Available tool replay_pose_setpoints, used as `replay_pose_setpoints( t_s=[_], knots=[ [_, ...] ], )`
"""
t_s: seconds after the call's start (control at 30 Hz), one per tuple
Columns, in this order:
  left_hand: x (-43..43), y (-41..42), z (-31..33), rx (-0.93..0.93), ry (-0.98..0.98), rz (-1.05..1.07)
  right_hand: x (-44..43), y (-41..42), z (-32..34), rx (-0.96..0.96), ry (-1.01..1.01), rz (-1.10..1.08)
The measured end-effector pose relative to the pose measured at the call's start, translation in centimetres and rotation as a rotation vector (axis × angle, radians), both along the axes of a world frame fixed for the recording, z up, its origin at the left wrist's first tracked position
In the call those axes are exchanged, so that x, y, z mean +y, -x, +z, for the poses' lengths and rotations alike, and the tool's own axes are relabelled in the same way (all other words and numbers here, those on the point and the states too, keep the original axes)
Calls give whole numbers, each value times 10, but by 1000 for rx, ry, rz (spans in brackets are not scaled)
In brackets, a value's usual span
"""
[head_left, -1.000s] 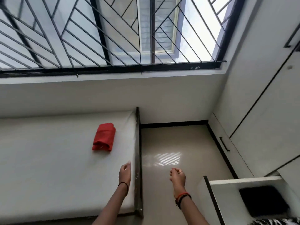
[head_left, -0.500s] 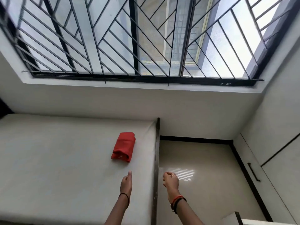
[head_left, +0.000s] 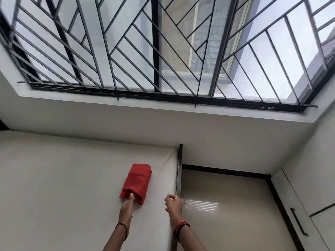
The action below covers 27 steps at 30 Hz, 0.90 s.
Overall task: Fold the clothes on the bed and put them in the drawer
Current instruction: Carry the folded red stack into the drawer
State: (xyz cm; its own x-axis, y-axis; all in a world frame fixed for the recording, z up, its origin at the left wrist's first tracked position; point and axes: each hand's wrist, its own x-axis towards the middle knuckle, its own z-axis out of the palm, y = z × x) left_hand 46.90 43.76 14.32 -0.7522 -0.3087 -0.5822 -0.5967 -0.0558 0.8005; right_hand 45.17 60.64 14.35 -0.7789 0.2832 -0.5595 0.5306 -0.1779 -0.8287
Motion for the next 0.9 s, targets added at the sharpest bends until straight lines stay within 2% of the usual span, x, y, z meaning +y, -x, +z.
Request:
replay_pose_setpoints(
  t_s=[0.33,0.5,0.63,0.9],
  knots=[
    [-31,52,-21,-62,23,1,-24,48,-36,-89,-11,6],
    [-55,104,-28,-39,15,-96,-36,88,-39,-112,39,-97],
    [-81,148,-37,-32,82,-198,-39,119,-49,-130,73,-154],
    [-168,238,-138,-145,305,-357,-88,187,-151,-262,60,-41]
  ],
)
